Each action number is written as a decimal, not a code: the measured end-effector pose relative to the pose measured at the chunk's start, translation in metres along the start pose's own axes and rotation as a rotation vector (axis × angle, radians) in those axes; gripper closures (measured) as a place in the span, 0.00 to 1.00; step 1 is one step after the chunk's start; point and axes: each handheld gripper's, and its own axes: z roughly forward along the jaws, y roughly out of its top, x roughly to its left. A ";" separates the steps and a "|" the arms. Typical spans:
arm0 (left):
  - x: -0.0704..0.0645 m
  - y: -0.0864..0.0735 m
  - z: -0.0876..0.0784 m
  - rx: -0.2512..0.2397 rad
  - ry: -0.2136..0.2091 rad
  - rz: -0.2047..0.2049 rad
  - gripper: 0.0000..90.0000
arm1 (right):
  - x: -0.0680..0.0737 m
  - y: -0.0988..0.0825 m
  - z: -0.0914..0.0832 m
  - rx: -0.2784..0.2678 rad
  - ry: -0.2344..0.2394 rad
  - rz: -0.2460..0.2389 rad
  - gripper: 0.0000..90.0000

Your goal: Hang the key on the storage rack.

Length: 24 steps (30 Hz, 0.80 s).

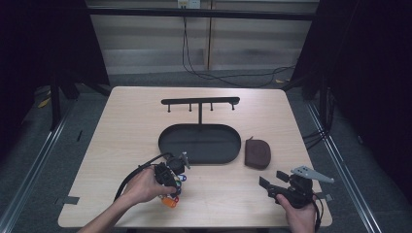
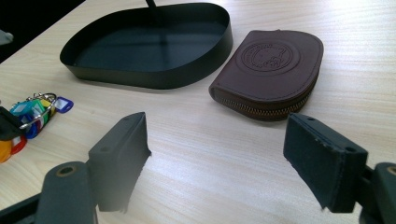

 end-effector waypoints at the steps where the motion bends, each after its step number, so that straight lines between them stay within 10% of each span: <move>1: -0.001 0.000 -0.003 -0.006 -0.005 -0.004 0.97 | 0.000 0.000 0.000 -0.001 0.000 -0.002 0.25; 24: 0.002 -0.002 -0.059 0.014 0.122 -0.008 0.98 | 0.000 0.000 0.000 -0.002 -0.003 0.000 0.25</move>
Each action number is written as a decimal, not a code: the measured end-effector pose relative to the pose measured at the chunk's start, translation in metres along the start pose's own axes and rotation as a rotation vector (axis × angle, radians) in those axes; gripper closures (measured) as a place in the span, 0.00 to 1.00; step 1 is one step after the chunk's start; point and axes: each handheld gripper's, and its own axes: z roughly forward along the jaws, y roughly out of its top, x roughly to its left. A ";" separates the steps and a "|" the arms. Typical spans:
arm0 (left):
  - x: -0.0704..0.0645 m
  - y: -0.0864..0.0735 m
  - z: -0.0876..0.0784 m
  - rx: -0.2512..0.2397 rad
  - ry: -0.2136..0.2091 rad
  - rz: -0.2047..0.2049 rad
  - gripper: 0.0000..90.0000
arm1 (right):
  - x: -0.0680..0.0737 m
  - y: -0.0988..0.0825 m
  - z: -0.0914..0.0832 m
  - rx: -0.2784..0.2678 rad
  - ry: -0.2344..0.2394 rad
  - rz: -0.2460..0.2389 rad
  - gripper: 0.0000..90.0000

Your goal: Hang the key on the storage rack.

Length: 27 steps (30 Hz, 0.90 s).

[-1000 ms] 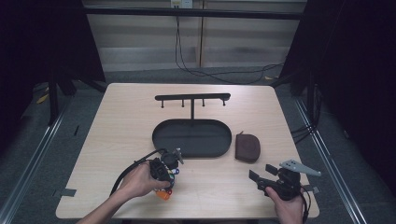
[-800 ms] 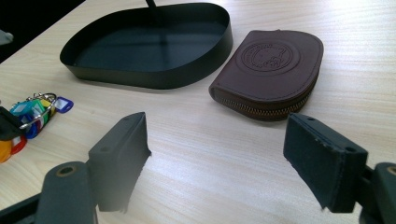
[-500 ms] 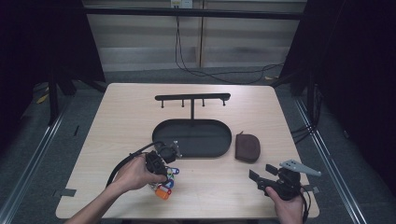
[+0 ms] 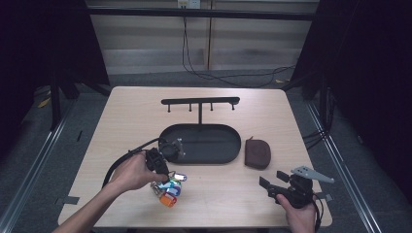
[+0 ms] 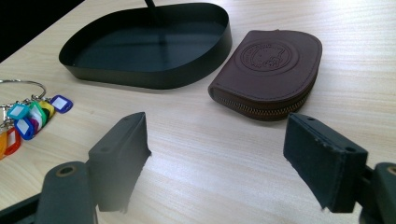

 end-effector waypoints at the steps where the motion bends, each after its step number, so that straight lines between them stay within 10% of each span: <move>1: 0.001 0.000 -0.002 0.003 0.005 -0.002 0.98 | 0.000 0.000 0.000 -0.001 0.000 0.000 0.25; 27: 0.004 -0.006 -0.060 -0.081 0.052 -0.017 0.98 | 0.002 0.000 0.000 -0.003 0.000 -0.016 0.17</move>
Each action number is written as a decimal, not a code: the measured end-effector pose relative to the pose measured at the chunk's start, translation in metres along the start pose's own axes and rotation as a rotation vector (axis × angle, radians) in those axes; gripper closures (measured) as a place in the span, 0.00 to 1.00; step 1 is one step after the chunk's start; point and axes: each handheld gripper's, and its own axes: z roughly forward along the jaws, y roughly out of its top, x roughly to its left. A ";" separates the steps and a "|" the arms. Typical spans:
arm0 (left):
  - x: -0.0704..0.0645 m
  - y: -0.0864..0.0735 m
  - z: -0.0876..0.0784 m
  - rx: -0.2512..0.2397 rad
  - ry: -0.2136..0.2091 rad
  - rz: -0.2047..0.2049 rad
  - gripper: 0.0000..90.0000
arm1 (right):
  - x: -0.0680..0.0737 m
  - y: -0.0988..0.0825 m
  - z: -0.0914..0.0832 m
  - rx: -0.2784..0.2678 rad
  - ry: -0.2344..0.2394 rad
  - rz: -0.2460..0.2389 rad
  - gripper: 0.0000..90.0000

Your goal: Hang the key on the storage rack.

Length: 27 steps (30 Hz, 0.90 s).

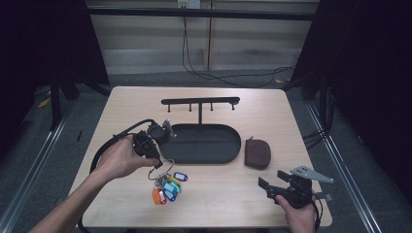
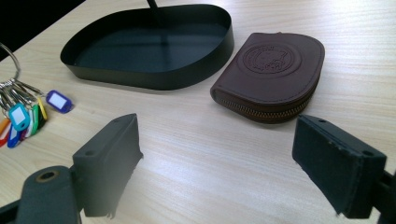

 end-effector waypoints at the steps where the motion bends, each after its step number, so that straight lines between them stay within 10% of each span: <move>1: 0.000 0.000 -0.003 -0.004 0.002 0.005 0.98 | 0.000 0.000 0.000 0.000 0.002 0.002 0.17; 27: 0.000 0.006 -0.060 -0.086 0.017 0.013 0.98 | 0.000 0.000 -0.001 -0.002 0.000 -0.002 0.16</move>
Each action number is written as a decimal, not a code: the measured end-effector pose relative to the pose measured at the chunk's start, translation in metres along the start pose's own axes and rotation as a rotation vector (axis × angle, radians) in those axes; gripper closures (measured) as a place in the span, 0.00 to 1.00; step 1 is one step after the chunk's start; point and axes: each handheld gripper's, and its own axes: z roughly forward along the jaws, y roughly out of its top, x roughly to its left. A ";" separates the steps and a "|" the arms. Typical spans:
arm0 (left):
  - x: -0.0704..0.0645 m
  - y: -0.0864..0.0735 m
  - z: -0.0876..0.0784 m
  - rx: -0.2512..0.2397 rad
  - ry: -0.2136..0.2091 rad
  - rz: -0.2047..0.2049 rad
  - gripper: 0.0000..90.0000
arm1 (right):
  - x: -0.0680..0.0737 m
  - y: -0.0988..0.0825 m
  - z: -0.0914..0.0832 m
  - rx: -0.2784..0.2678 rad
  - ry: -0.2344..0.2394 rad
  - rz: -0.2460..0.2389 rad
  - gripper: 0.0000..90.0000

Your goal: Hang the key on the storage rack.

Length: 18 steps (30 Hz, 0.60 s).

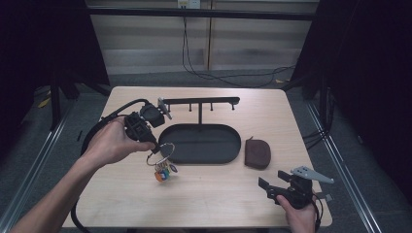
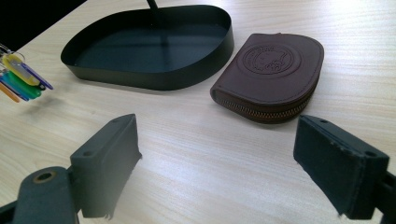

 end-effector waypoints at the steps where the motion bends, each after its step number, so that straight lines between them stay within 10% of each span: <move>1: 0.001 0.001 -0.001 0.000 0.000 -0.007 0.98 | 0.000 0.000 0.000 -0.002 0.001 -0.001 0.16; 18: 0.013 0.013 -0.017 -0.010 -0.023 -0.035 0.98 | 0.000 0.000 0.000 -0.001 -0.006 0.001 0.16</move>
